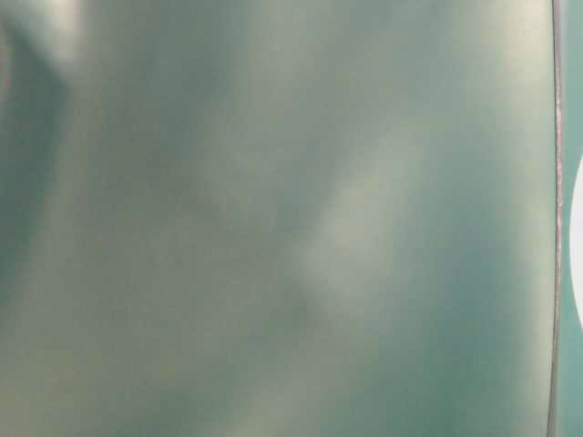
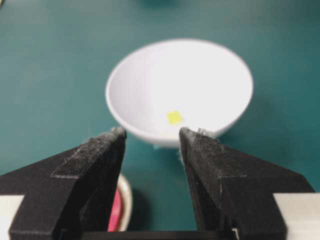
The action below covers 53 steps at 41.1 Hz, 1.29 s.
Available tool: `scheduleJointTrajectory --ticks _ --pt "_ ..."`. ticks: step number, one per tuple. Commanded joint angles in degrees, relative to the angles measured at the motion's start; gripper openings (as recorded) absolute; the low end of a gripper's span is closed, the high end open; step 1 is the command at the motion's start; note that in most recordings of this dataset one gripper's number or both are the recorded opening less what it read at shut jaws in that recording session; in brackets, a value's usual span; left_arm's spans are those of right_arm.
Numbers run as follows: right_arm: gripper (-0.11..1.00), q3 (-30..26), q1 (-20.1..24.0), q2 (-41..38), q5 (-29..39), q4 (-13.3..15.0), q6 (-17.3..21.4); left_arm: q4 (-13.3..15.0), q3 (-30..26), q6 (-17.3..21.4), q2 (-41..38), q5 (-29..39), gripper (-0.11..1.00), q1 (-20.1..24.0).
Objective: Scoop the yellow hexagonal prism block from the bowl with a spoon using the right arm.
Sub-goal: 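Move the right gripper toward the pink spoon handle in the small dish, then close the right gripper on the pink spoon handle and lift it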
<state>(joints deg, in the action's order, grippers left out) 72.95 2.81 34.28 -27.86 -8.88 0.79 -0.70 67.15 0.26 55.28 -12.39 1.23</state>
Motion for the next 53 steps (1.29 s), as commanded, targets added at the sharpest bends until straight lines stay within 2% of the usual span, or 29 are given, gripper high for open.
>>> scheduleJointTrajectory --ticks 1,19,27,40,53 --pt "0.53 0.3 2.0 -2.5 -4.0 -1.2 -0.2 -0.2 -1.4 0.0 -0.5 -0.3 -0.01 0.2" --pt "0.53 4.1 14.7 -16.3 -19.7 -11.6 -0.1 -0.2 -1.4 0.0 -0.5 -0.3 -0.01 0.2" --pt "0.53 4.0 18.9 -21.9 -23.5 -14.8 0.4 -0.2 -1.3 0.0 -0.5 -0.3 -0.01 0.2" --pt "0.53 3.6 22.5 -28.6 -27.9 -15.0 4.1 -0.2 -1.3 -0.1 -0.6 0.0 -0.01 0.2" --pt "0.53 3.1 22.7 -34.0 -28.9 -15.0 4.3 -0.1 -1.3 -0.2 -0.7 0.0 -0.01 0.2"
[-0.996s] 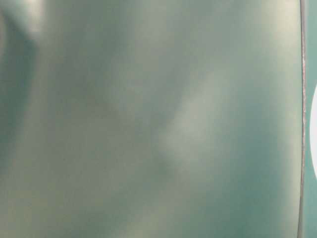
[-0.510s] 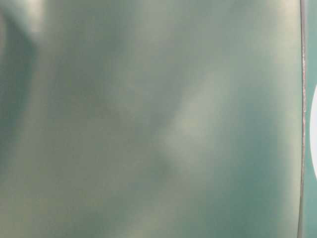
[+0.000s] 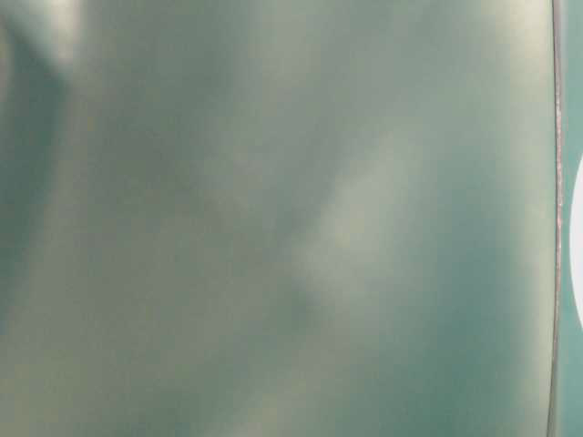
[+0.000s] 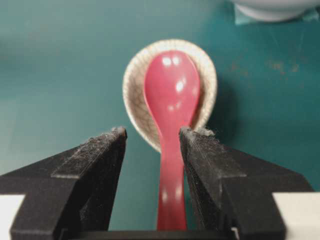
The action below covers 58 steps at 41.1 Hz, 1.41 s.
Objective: Scoop the yellow hexagonal prism block from the bowl with a spoon using the right arm.
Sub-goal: 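Close the right gripper on the pink spoon handle and lift it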
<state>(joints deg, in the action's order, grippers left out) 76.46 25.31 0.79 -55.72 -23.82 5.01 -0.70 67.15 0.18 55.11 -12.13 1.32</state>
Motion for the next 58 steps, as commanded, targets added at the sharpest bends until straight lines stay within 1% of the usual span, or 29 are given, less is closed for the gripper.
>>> scheduleJointTrajectory --ticks 1,10,20,33,58 --pt "0.53 -0.4 0.2 -1.0 -1.3 -0.1 0.1 -0.1 -1.3 -0.1 -0.5 -0.3 -0.01 0.1" --pt "0.53 -0.1 0.2 -3.6 -2.9 -1.0 -0.1 -0.2 -1.3 -0.1 -0.5 -0.3 -0.01 0.1" --pt "0.53 -0.5 0.2 -5.7 -3.1 -0.9 -0.9 -0.2 -1.3 -0.1 -0.5 -0.3 -0.01 0.1" --pt "0.49 -1.0 0.2 -6.0 -3.3 -0.9 -2.1 -0.2 -1.3 -0.1 -0.5 -0.2 -0.01 0.1" --pt "0.48 -1.1 0.2 -6.0 -4.0 -0.9 -2.4 -0.2 -1.2 -0.2 -0.6 -0.2 -0.01 0.1"
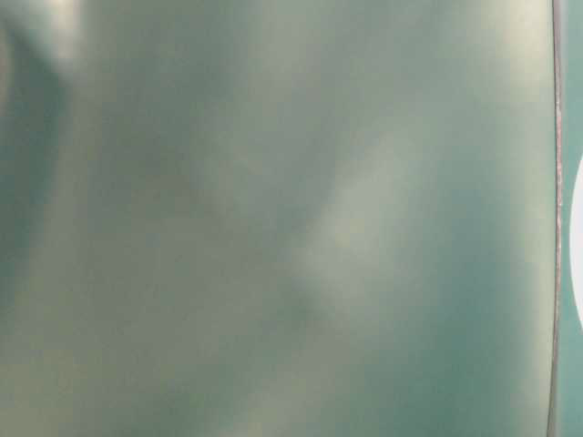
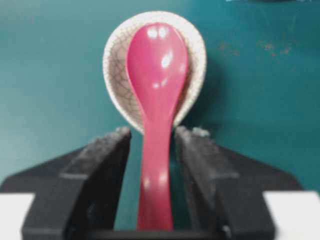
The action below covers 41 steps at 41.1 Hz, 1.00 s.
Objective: Scoop the yellow hexagonal prism block from the bowl with a spoon using the right arm.
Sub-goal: 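Close the right gripper on the pink spoon handle and lift it, then carry the spoon left and lower its bowl into the white bowl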
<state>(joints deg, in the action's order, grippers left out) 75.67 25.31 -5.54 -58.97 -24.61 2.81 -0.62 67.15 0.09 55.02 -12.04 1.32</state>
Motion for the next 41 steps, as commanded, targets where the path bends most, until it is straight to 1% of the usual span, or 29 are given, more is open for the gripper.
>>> scheduleJointTrajectory --ticks 1,7,16,20,26,29,33,37,41 --pt "0.48 -0.4 0.1 0.4 -0.7 -0.1 -0.1 -0.3 -1.2 -0.1 -0.4 -0.3 -0.01 0.1" --pt "0.43 -0.4 0.2 0.4 -0.7 -0.1 -0.2 -0.2 -1.3 -0.2 -0.4 -0.3 -0.01 0.1" --pt "0.24 -0.6 0.0 0.4 -0.7 0.0 -0.3 -0.3 -1.2 -0.4 -0.5 -0.3 -0.01 0.1" --pt "0.24 -0.6 -0.5 1.2 -0.8 -0.1 -0.5 -0.2 -1.3 -0.5 -0.4 -0.4 -0.01 0.1" --pt "0.24 -0.7 -1.8 5.5 0.0 -0.1 -1.8 -0.2 -1.4 -0.7 -0.4 -0.6 -0.01 0.1" --pt "0.24 -0.9 -2.5 8.5 1.7 -0.1 -2.8 -0.3 -1.5 -0.4 -0.1 -0.6 -0.01 0.1" --pt "0.24 -1.8 -3.6 13.3 6.2 -0.1 -5.0 -0.2 -1.5 -0.1 0.4 -0.5 -0.01 0.1" --pt "0.24 -3.2 -5.3 18.1 11.9 -0.1 -7.8 -0.3 -1.5 0.0 0.7 -0.3 -0.01 0.1" --pt "0.24 -5.3 -7.2 22.5 19.0 -0.1 -10.9 -0.3 -1.5 0.2 0.6 -0.2 -0.01 0.1"
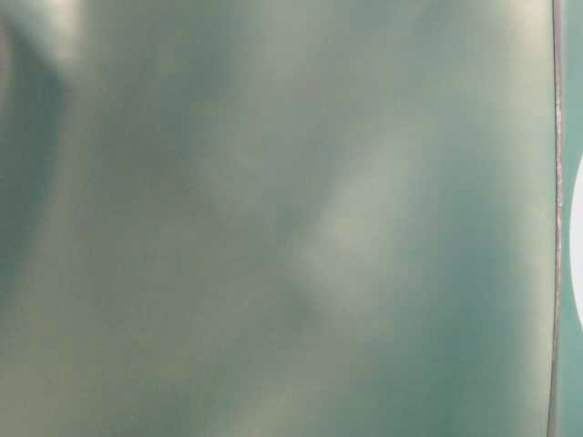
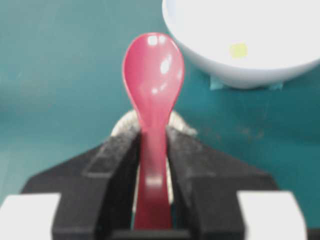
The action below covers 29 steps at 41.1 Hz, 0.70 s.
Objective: Scoop the yellow hexagonal prism block from the bowl with a spoon using the right arm.
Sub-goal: 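Carry the spoon left and lower its bowl into the white bowl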
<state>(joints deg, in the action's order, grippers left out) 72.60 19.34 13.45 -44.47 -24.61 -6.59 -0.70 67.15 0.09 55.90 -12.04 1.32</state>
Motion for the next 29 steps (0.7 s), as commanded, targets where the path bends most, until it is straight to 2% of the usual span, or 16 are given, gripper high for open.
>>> scheduleJointTrajectory --ticks 1,10,18,29 --pt "0.24 -2.7 -1.7 4.4 6.1 -0.1 -2.2 -0.2 -1.5 0.2 -0.3 -0.1 -0.01 0.1" --pt "0.24 -8.7 -7.0 12.1 23.2 0.0 -6.2 -0.2 -1.5 0.3 -0.2 2.2 -0.01 0.1" --pt "0.24 -12.5 -12.7 14.7 32.6 0.1 -6.3 -0.2 -1.5 0.1 -0.4 3.9 -0.01 0.1" --pt "0.24 -17.8 -20.6 13.4 45.8 0.1 -6.2 -0.2 -1.3 0.2 -0.8 4.5 -0.01 0.2"
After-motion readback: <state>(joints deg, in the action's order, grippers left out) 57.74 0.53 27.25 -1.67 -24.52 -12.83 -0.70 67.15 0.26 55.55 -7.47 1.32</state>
